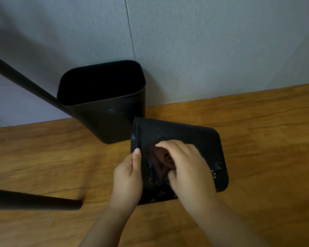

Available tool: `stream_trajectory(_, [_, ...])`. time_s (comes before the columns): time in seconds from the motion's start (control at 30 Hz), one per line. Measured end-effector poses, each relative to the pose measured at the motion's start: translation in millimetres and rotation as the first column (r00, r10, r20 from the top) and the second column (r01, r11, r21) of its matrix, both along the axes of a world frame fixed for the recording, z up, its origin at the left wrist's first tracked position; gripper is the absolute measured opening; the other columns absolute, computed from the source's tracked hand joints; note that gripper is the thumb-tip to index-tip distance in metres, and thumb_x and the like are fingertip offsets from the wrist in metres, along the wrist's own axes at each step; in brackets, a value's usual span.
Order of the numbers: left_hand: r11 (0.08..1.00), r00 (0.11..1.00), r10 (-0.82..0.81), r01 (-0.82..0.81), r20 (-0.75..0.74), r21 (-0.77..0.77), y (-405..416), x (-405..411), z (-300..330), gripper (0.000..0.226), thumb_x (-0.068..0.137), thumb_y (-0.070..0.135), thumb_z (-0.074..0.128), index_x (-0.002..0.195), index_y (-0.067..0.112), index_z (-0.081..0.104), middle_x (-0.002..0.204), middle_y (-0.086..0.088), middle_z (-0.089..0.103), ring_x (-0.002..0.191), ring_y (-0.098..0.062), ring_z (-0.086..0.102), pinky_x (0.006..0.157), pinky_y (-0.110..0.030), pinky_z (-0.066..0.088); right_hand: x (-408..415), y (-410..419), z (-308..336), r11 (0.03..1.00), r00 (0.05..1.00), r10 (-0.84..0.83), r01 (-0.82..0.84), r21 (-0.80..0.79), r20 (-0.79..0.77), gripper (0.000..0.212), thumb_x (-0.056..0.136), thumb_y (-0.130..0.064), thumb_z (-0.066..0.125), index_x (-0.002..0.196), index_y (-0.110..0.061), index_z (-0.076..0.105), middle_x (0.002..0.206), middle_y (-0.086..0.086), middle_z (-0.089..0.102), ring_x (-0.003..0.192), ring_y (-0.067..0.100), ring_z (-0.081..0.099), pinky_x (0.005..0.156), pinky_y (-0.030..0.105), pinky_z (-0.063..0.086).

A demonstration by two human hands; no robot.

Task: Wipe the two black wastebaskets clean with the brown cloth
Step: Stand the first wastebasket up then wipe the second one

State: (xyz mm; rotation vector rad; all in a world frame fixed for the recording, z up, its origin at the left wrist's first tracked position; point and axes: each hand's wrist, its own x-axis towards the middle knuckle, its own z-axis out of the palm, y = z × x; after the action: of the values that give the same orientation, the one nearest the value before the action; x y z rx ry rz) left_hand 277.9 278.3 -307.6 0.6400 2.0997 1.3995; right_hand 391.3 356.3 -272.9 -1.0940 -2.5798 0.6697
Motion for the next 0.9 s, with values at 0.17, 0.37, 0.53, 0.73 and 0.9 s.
stream_trajectory(0.17, [1.0,0.996,0.004,-0.006,0.093,0.015,2.9,2.1,3.0,0.046,0.1,0.039,0.033,0.089,0.008,0.065,0.085,-0.007,0.071,0.076,-0.01,0.068,0.059,-0.011,0.051,30.8,27.0,-9.2,0.963,0.964,-0.265,0.265,-0.04,0.001,0.06,0.075,-0.009,0.054,0.132,-0.029,0.05,0.133,-0.009,0.053,0.122,0.015,0.051,0.098,0.038,0.049])
stream_trajectory(0.37, [1.0,1.0,0.003,-0.003,-0.02,-0.019,1.5,-0.4,0.0,0.053,0.099,0.043,0.032,0.083,0.003,0.063,0.08,-0.018,0.066,0.077,-0.029,0.065,0.069,-0.039,0.054,7.5,-18.0,-5.7,0.999,0.997,0.014,-0.012,0.03,-0.078,0.056,0.068,-0.016,0.052,0.122,-0.033,0.059,0.126,-0.013,0.059,0.119,0.013,0.054,0.098,0.033,0.047])
stream_trajectory(0.53, [0.999,0.998,0.035,-0.033,0.06,-0.034,0.7,0.9,1.1,0.044,0.099,0.042,0.032,0.086,0.016,0.066,0.085,-0.005,0.071,0.08,-0.013,0.069,0.068,-0.026,0.053,36.2,31.2,-29.4,0.925,0.923,-0.377,0.372,-0.074,-0.075,0.057,0.076,-0.008,0.059,0.128,-0.03,0.053,0.13,-0.011,0.053,0.121,0.014,0.052,0.102,0.038,0.047])
stream_trajectory(0.73, [0.997,0.998,0.055,-0.053,0.041,-0.06,1.5,2.3,1.2,0.047,0.099,0.043,0.033,0.085,0.012,0.066,0.084,-0.011,0.07,0.081,-0.025,0.068,0.076,-0.04,0.056,11.8,4.6,-13.3,0.986,0.98,-0.162,0.164,0.008,-0.111,0.059,0.075,-0.013,0.062,0.128,-0.035,0.052,0.131,-0.014,0.053,0.122,0.01,0.049,0.102,0.029,0.043])
stream_trajectory(0.9, [0.994,0.992,0.088,-0.082,0.092,-0.069,-2.0,2.1,3.8,0.044,0.099,0.039,0.034,0.084,0.011,0.065,0.082,-0.009,0.069,0.079,-0.023,0.066,0.066,-0.03,0.049,37.2,50.5,-29.2,0.95,0.949,-0.302,0.292,-0.11,-0.09,0.053,0.081,-0.013,0.055,0.131,-0.032,0.05,0.132,-0.012,0.052,0.125,0.01,0.048,0.106,0.036,0.043])
